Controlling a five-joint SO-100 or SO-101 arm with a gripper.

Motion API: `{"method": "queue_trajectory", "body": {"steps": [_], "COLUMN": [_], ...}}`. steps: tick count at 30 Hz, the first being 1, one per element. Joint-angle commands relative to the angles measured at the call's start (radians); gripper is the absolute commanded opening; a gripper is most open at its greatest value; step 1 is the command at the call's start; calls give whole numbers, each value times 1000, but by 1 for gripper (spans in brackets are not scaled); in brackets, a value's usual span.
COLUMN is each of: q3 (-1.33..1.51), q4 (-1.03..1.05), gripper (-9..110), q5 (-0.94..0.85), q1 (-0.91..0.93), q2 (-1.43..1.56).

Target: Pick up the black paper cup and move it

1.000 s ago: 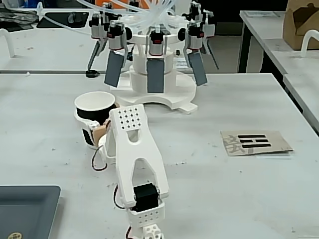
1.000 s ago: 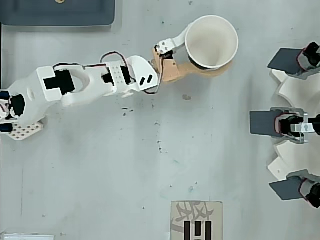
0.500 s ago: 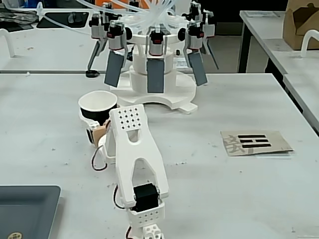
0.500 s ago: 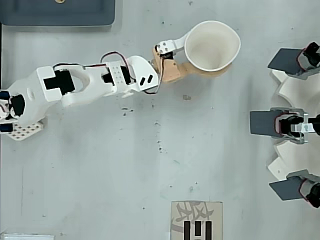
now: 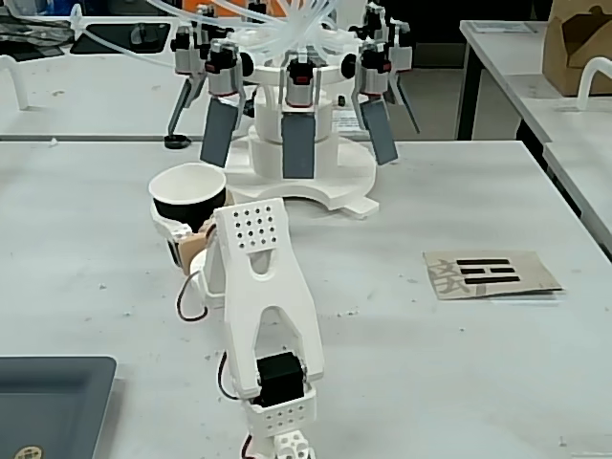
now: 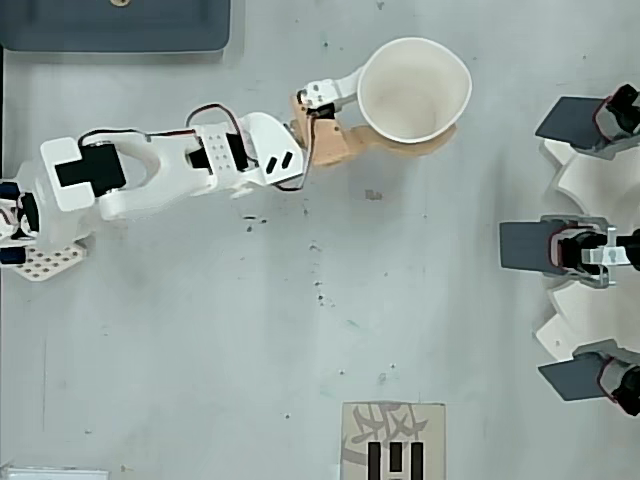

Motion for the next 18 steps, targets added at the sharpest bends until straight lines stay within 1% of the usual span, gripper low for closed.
{"method": "queue_trajectory", "body": {"steps": [1,14,18], "q3": [20,302,370], "q4": [-14,-114,-117], "gripper": [11,11,11], "q5": [-12,-58,-67], "q1": [20,72,89], "q2": [112,314,393]}}
